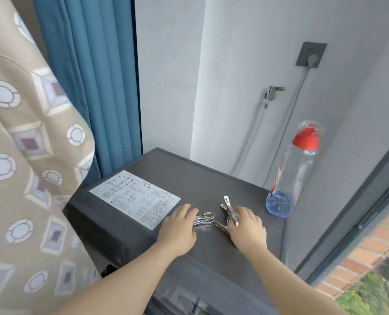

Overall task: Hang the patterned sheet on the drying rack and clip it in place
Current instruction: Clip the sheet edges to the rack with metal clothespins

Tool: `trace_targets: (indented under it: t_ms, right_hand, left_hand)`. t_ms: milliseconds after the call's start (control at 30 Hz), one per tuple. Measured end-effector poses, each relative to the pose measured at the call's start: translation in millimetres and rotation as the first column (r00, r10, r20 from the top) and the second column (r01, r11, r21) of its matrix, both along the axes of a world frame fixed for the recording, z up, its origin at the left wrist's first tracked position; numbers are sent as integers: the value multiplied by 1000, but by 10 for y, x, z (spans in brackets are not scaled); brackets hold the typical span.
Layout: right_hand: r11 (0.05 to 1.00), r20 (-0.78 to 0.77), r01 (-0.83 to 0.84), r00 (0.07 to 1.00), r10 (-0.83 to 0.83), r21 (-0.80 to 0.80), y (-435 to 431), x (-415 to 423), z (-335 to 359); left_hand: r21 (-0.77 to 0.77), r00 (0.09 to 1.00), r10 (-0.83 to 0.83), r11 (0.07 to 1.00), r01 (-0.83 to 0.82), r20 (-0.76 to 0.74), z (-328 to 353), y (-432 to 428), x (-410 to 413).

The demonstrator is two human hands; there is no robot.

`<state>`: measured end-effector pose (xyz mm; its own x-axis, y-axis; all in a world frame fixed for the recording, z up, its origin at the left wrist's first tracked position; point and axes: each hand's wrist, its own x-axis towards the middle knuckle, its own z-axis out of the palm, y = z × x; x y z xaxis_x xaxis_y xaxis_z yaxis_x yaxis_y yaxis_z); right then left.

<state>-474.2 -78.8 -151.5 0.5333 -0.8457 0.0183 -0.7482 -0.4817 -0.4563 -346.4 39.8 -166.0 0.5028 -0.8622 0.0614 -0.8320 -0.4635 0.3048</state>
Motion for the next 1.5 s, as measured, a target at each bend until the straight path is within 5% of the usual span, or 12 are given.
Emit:
trace_targets:
  t_ms: [133, 500, 667, 833, 1067, 1500]
  right_hand:
    - [996, -85, -30, 996, 37, 78, -49, -15, -178]
    - [999, -44, -31, 999, 30, -26, 30, 113, -304]
    - [998, 61, -50, 997, 48, 33, 162, 120, -324]
    - [984, 225, -35, 974, -5, 174, 398, 139, -265]
    - [855, 576, -163, 797, -181, 493, 1255, 185, 81]
    - [781, 637, -375, 770, -37, 499, 2618, 25, 174]
  left_hand:
    - [116, 998, 46, 992, -41, -41, -173, -120, 78]
    - [-3, 986, 157, 988, -157, 58, -197, -66, 105]
    - [-95, 960, 231, 964, -248, -155, -95, 133, 67]
    - [-124, 801, 316, 894, -431, -508, 1, 445, -49]
    - [-147, 351, 108, 767, -625, -930, 272, 1004, -323]
    - [-259, 355, 12, 660, -705, -935, 300, 2204, -468]
